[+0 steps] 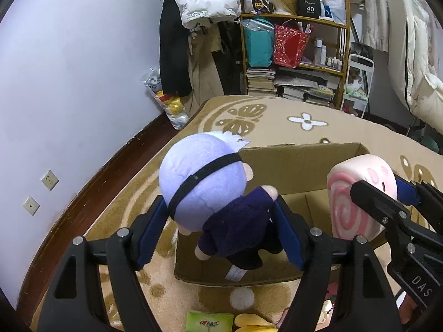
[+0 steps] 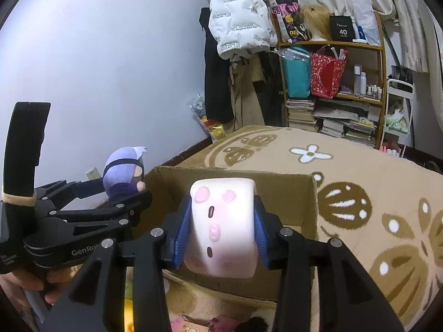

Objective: Organize soft objects
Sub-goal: 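Lift the doll with left tool while right tool carries the pink cube over the box, then lower both toys into the box and open both tools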

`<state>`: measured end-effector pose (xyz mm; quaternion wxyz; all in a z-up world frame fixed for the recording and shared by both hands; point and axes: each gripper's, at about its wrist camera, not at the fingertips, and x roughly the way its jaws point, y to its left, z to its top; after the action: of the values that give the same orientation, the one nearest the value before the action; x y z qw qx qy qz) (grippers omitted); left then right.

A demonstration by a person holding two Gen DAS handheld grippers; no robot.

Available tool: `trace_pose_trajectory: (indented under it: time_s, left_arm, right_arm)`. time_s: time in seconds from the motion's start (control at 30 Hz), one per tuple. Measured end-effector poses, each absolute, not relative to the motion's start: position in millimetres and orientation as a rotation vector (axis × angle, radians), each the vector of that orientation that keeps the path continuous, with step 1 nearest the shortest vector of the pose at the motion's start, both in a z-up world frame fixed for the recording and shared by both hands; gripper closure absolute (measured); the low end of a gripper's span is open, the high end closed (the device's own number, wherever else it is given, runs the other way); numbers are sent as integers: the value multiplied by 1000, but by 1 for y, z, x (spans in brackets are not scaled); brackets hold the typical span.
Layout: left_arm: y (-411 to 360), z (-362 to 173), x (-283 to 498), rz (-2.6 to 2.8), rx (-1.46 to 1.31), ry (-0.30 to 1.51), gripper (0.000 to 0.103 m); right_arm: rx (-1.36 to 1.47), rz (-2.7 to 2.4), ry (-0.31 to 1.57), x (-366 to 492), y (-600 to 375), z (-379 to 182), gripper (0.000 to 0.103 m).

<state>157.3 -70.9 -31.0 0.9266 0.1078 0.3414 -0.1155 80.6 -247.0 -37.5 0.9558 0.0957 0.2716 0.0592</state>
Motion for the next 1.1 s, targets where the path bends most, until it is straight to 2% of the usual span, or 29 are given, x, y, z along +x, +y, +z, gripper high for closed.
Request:
trace_pose_trajectory:
  time_s: [0.47,0.53,0.6,0.73,0.8,1.0,1.1]
  left_arm:
    - [-75,-33,157,-230,226,684,26]
    - [-77,-32,153,-234,235,670,22]
    - [-78,-31,150,-209,252,652,8]
    - [-77,-26,145,-187,270,631,4]
    - [-76,-24,144,-189,270,642,2]
    - [-66,-18,137,-178,247,651,0]
    - [-57,-15,134,-165,215,666,0]
  right_arm:
    - [209,97,579,81,-250,-40,51]
    - [218,92,571,79,-251,-38,46]
    - [228,84,553,76,-253,-34,37]
    - [243,67,535,70,-256,-27,29]
    - [249,56,520,64,-257,-23,20]
    - [273,52,502,51,-258,-16,0]
    - [284,47,506,45,-258,-15,0]
